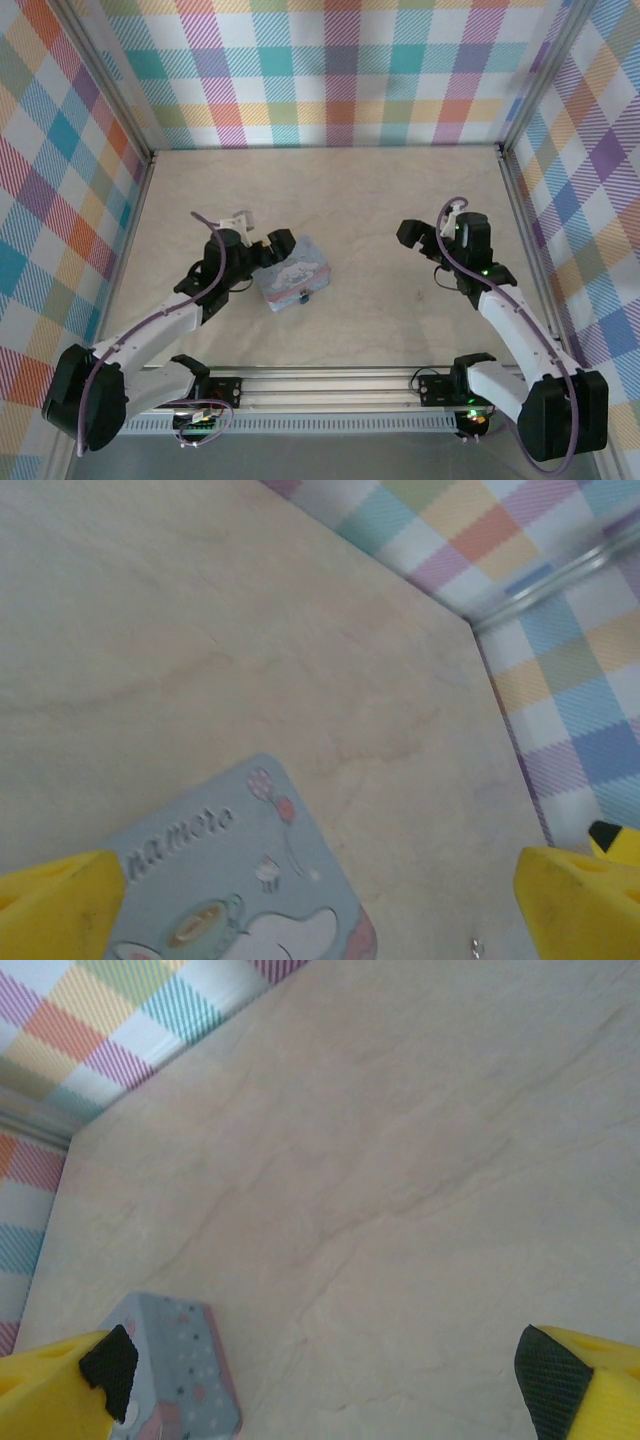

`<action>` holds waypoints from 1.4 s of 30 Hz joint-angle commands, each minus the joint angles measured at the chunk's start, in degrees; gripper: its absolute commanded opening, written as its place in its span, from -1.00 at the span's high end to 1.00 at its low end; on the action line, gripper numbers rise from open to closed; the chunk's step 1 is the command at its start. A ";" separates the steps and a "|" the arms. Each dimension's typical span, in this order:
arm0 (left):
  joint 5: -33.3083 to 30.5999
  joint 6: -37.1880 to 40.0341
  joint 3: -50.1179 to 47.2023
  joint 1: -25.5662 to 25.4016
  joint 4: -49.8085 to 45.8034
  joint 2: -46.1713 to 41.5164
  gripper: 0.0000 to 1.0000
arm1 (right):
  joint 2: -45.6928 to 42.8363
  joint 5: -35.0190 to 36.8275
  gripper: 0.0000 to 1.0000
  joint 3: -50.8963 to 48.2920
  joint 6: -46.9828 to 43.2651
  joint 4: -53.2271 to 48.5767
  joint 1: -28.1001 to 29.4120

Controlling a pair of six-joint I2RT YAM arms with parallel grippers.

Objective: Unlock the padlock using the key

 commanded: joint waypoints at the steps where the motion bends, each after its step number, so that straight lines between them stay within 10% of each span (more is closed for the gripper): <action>1: -2.92 -1.92 0.29 -3.50 2.09 0.98 -1.00 | -1.00 -0.44 -0.99 1.11 -0.46 -7.90 2.07; 17: -6.34 -1.15 1.54 -10.92 6.83 5.37 -1.00 | 2.78 15.89 -0.99 -0.93 2.50 -25.84 15.18; 42: -5.63 -1.06 1.54 -11.58 7.24 5.82 -1.00 | 14.96 17.79 -0.36 -5.02 4.56 -19.44 10.36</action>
